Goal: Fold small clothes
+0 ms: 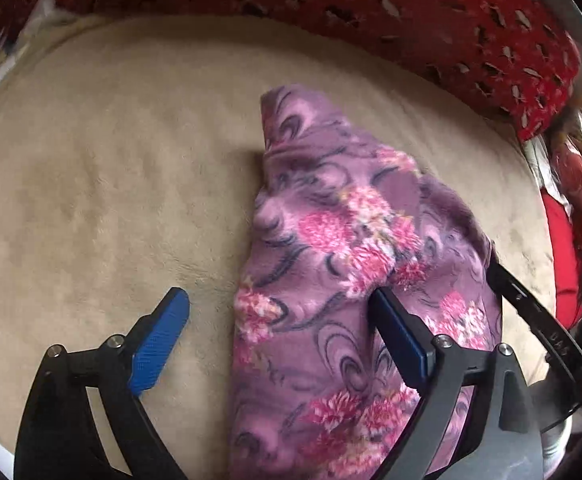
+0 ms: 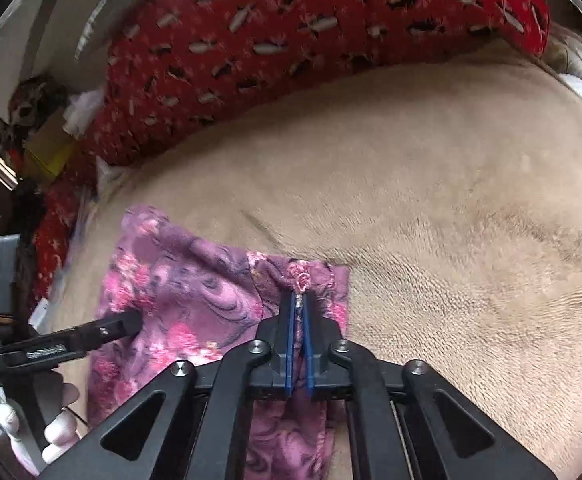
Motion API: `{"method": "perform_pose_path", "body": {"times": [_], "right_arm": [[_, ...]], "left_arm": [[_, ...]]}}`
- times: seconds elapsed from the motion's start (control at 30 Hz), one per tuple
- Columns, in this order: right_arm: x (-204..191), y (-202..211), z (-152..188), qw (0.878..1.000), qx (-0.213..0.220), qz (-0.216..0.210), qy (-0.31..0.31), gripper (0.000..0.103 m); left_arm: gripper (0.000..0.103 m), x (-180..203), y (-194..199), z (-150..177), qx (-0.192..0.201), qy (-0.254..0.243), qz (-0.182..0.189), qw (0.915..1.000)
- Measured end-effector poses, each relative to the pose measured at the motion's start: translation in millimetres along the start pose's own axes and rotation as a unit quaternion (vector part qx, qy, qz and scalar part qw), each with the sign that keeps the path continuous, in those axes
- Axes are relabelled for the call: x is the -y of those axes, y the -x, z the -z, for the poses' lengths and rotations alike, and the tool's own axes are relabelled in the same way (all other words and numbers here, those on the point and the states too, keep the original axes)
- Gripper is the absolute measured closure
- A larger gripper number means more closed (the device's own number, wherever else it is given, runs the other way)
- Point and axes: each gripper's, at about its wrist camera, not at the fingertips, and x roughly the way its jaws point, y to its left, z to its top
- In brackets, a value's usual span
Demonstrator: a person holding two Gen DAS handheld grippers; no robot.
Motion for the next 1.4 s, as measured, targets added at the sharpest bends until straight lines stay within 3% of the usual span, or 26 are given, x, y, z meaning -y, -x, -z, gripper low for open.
{"method": "perform_pose_path", "body": {"times": [0.07, 0.13, 0.2, 0.33, 0.47, 0.53, 0.63, 0.77, 0.9, 1.03, 1.17, 1.27, 1.4], "right_arm": [[-6.2, 15.0, 3.8, 1.000, 0.007, -0.006, 0.010, 0.093], [-12.8, 31.6, 13.8, 0.999, 0.018, -0.039, 0.025, 0.091], [-17.6, 38.1, 26.8, 0.998, 0.018, -0.055, 0.035, 0.085], [-20.2, 11.2, 48.8, 0.997, -0.027, 0.012, 0.068, 0.080], [-15.5, 35.2, 50.2, 1.000, -0.006, -0.005, 0.019, 0.073], [-19.6, 55.6, 57.9, 0.999, 0.006, -0.032, 0.023, 0.072], [-22.1, 66.2, 76.1, 0.999, 0.007, -0.046, 0.026, 0.062], [-15.3, 48.1, 101.5, 0.999, -0.036, -0.012, 0.025, 0.065], [-13.0, 66.4, 105.5, 1.000, -0.021, -0.013, 0.007, 0.064], [-18.6, 82.0, 115.1, 0.999, -0.013, -0.047, 0.014, 0.061], [-26.4, 67.9, 132.9, 0.997, -0.048, 0.010, 0.060, 0.063], [-26.9, 79.0, 138.3, 0.998, -0.041, 0.005, 0.050, 0.061], [-15.5, 76.8, 154.3, 0.996, -0.068, 0.035, 0.056, 0.045]], "left_arm": [[0.010, -5.1, 16.8, 6.5, 0.017, -0.002, 0.009, 0.9998], [0.010, -10.6, 36.1, 24.5, 0.037, -0.007, 0.012, 0.9992], [0.010, -14.4, 39.6, 37.3, 0.040, -0.011, 0.009, 0.9991], [0.010, -16.5, 15.7, 52.0, -0.006, -0.024, -0.030, 0.9992], [0.010, -23.6, 33.3, 70.5, 0.003, -0.017, -0.023, 0.9996], [0.010, -24.8, 38.3, 85.7, 0.002, -0.016, -0.012, 0.9998], [0.009, -22.3, 26.9, 98.6, -0.015, -0.017, -0.012, 0.9997], [0.009, -27.3, 24.0, 100.2, -0.016, 0.001, -0.010, 0.9998], [0.009, -35.0, 35.1, 111.0, -0.011, -0.001, -0.014, 0.9998], [0.009, -38.4, 36.5, 115.5, -0.010, 0.003, -0.013, 0.9999], [0.009, -33.7, 37.8, 118.5, -0.013, 0.004, -0.013, 0.9998], [0.009, -30.9, 42.8, 124.8, -0.008, -0.009, -0.020, 0.9997], [0.009, -30.2, 48.1, 142.4, -0.007, -0.012, -0.020, 0.9997]]}}
